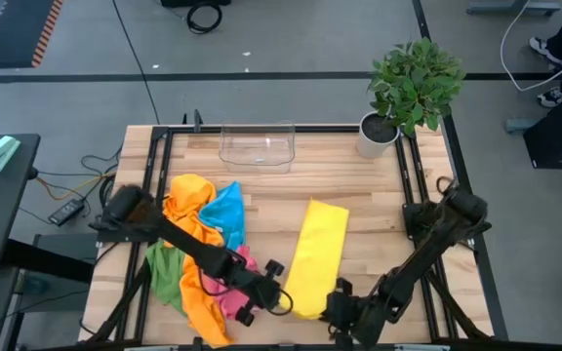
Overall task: Fold microfiber towels
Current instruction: Fold the yellow microfiber towel
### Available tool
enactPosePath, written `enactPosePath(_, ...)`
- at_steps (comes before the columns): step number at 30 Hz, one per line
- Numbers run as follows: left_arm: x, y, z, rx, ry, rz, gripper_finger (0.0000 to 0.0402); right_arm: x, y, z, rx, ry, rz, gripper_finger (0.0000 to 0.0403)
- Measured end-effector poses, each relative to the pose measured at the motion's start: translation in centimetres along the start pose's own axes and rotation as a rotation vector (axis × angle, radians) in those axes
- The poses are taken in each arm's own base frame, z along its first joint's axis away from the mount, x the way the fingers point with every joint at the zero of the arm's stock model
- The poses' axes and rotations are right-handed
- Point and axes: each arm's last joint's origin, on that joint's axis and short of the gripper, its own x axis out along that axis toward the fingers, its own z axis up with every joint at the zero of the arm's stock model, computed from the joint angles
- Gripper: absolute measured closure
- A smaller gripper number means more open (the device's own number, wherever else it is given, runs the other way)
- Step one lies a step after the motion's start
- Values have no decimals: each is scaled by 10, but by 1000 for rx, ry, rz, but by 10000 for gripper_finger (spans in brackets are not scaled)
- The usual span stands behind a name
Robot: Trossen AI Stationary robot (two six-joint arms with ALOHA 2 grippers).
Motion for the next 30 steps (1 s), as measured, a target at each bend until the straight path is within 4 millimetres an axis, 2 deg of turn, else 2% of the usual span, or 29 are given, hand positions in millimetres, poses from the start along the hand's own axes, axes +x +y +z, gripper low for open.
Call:
enactPosePath(4, -38, 7, 18, -43, -49, 5, 397, -28, 7, 24, 183, -25, 89, 362)
enactPosePath(9, -85, 22, 36, -146, -147, 25, 398, -57, 8, 46, 304, -65, 153, 362)
enactPosePath(13, -106, 37, 43, -254, -216, 56, 398, -75, -3, 56, 336, -98, 74, 362)
enactPosePath(17, -101, 60, 38, -316, -203, 131, 399, -91, -25, 60, 340, -64, -83, 362)
enactPosePath(22, -79, 101, 19, -387, -132, 237, 400, -104, -60, 58, 330, 20, -362, 362)
enactPosePath(25, -67, 131, 6, -431, -118, 297, 400, -102, -77, 61, 309, 54, -476, 362)
enactPosePath(30, -49, 169, -15, -493, -118, 313, 400, -81, -119, 52, 294, 122, -560, 363)
